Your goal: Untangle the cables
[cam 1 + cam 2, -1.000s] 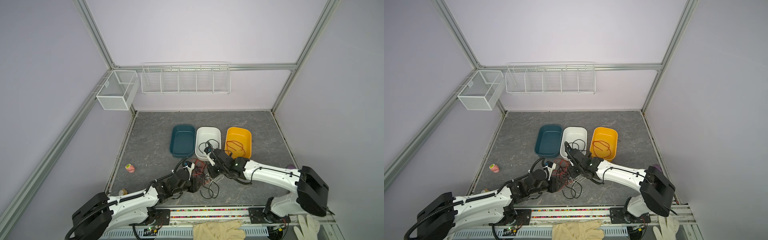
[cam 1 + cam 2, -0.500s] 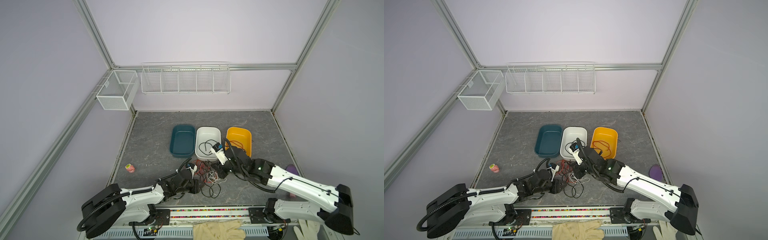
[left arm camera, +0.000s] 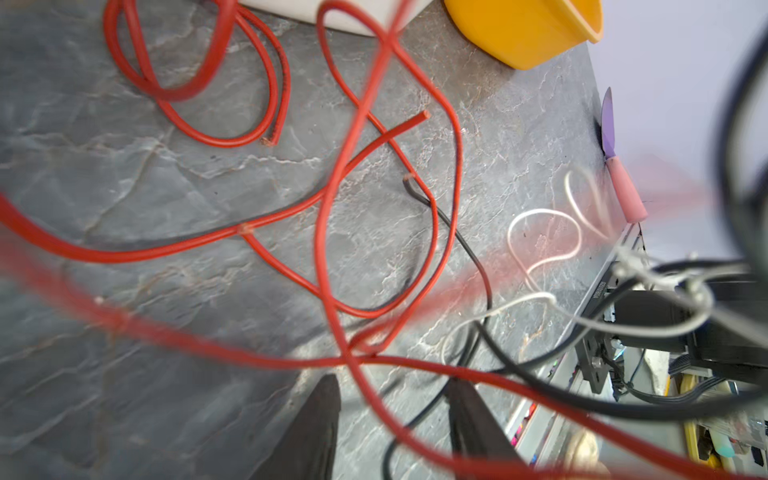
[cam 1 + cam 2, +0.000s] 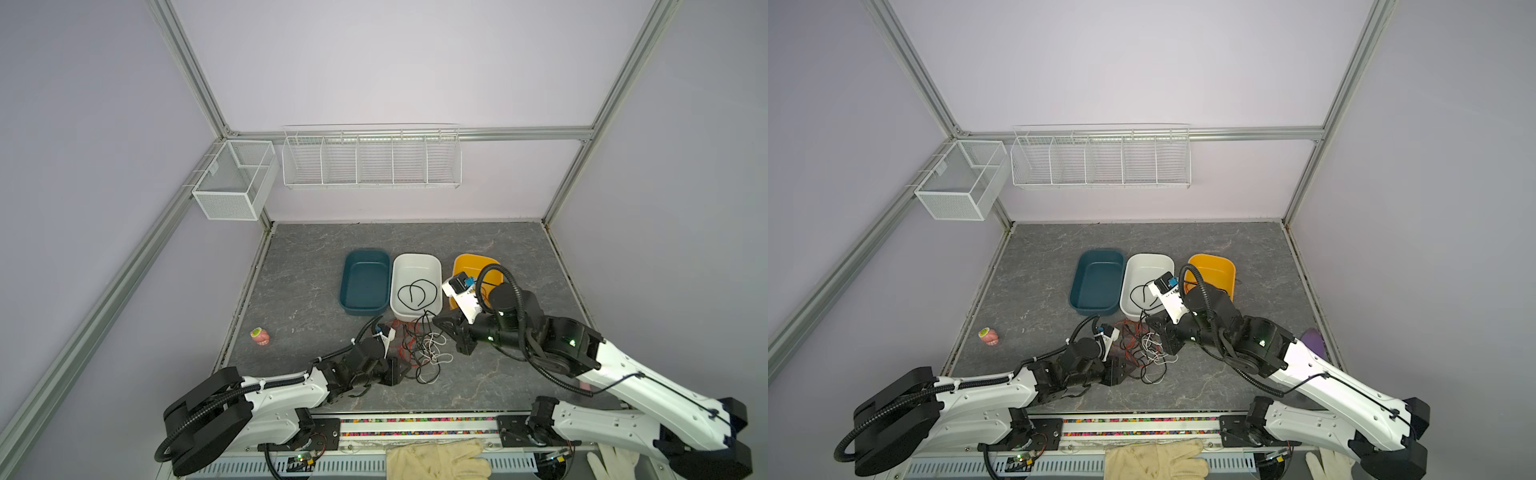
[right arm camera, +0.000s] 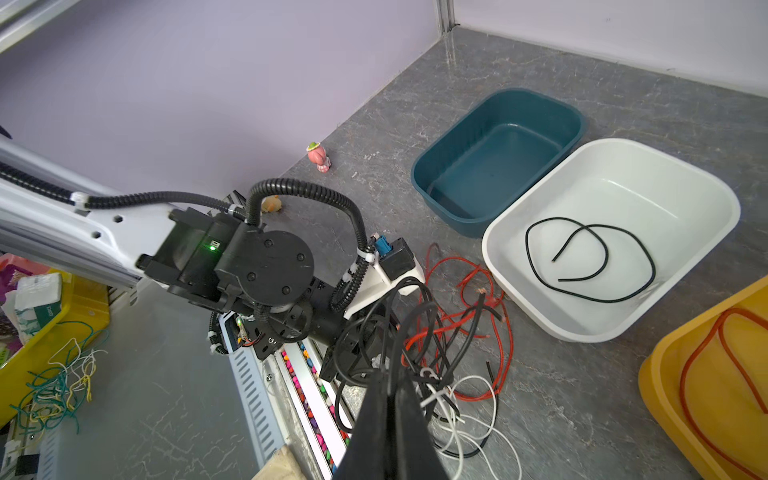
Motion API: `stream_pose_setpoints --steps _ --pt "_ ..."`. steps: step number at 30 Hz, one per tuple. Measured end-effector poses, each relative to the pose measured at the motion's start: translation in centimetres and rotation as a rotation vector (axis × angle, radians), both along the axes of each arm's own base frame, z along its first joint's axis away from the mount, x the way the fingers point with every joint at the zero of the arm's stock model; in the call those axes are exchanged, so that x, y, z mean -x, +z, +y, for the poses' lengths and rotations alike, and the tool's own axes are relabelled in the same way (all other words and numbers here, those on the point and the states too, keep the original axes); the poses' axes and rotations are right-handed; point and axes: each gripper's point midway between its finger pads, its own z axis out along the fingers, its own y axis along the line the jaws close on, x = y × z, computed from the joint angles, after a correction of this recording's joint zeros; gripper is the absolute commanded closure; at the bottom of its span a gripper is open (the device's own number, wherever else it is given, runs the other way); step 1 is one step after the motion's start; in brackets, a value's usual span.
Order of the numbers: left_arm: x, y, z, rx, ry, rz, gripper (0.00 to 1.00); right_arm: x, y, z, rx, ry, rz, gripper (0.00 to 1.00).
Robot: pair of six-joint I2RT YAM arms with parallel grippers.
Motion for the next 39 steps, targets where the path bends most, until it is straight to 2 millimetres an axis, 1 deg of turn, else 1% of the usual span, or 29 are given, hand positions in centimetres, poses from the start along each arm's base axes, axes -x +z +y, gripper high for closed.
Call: stream_pose_setpoints --steps 6,11,13,16,21,24,26,30,32,35,39 --pt "0.0 0.3 0.0 0.011 0.002 -0.004 0.57 0.2 1.8 -0.9 -0.013 -0.009 -0.035 0.94" --pt "-0.1 1.6 -0.1 0.047 0.002 -0.026 0.56 0.7 3.6 -1.6 -0.052 -0.010 -0.058 0.93" --pt "-0.1 2.6 -0.1 0.074 0.002 -0.042 0.55 0.7 3.7 -1.7 -0.055 -0.011 -0.060 0.93" --pt "0.0 5.0 -0.1 0.144 -0.002 -0.083 0.54 0.5 3.3 -1.5 -0.043 -0.014 -0.053 0.93" --pt "0.7 9.9 0.3 0.300 -0.021 -0.162 0.52 0.2 1.6 -1.5 -0.012 -0.029 -0.036 0.94" --pt "1.1 11.6 0.8 0.378 -0.024 -0.195 0.50 0.0 1.0 -1.5 -0.001 -0.041 -0.031 0.94" --pt "1.4 11.5 1.1 0.404 -0.023 -0.195 0.50 -0.2 0.8 -1.4 0.000 -0.047 -0.028 0.93" --pt "1.7 9.9 1.3 0.382 -0.021 -0.160 0.46 -0.4 0.6 -0.9 -0.009 -0.048 -0.020 0.94" --pt "1.7 9.7 1.3 0.384 -0.017 -0.150 0.45 -0.5 0.6 -0.6 -0.016 -0.045 -0.017 0.93" --pt "1.6 10.5 0.9 0.420 -0.016 -0.146 0.43 -0.5 0.2 -0.2 -0.021 -0.038 -0.005 0.94" --pt "1.6 11.9 0.3 0.487 -0.022 -0.147 0.43 -0.5 -0.2 -0.1 -0.024 -0.037 0.003 0.94"
